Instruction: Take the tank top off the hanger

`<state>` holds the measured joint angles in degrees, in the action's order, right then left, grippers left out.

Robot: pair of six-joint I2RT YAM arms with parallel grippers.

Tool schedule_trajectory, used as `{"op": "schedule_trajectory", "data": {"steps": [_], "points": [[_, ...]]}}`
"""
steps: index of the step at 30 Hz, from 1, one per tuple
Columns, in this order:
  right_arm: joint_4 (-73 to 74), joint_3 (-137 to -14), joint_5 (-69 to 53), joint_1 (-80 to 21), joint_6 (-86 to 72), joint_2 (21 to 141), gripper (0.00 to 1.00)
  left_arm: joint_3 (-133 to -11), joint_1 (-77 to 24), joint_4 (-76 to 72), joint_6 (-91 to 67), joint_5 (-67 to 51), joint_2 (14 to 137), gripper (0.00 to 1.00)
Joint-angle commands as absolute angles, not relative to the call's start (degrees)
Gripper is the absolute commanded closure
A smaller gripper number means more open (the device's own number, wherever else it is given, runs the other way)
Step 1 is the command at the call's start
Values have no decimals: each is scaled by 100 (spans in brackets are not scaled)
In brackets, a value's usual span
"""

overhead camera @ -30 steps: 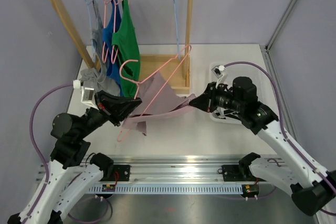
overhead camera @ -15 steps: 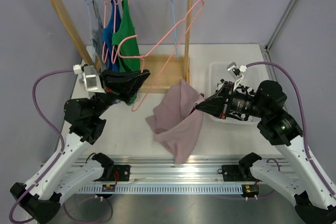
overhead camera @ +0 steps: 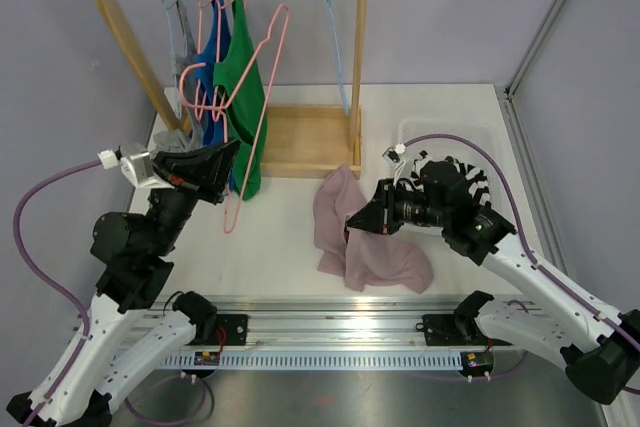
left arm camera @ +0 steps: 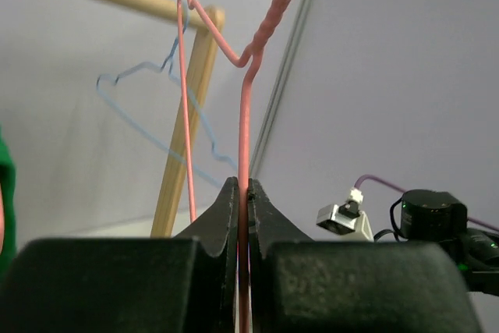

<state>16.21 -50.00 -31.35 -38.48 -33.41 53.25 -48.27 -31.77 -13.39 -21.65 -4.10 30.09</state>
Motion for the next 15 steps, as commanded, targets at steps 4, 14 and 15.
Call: {"op": "schedule_trajectory", "data": {"steps": [4,14,15], "points": [[1652,-4790,-2111,-3938,-3366,5458,33,-5633,-3190,322,-2338,306,3549,100],[2303,-5133,-1134,-3938,-2997,4905,1,-7141,-3190,1423,-2391,966,4683,100],[2320,-5133,-1116,-3946,-2997,4826,0,-7346,-3190,1528,-2382,984,5041,100]]}}
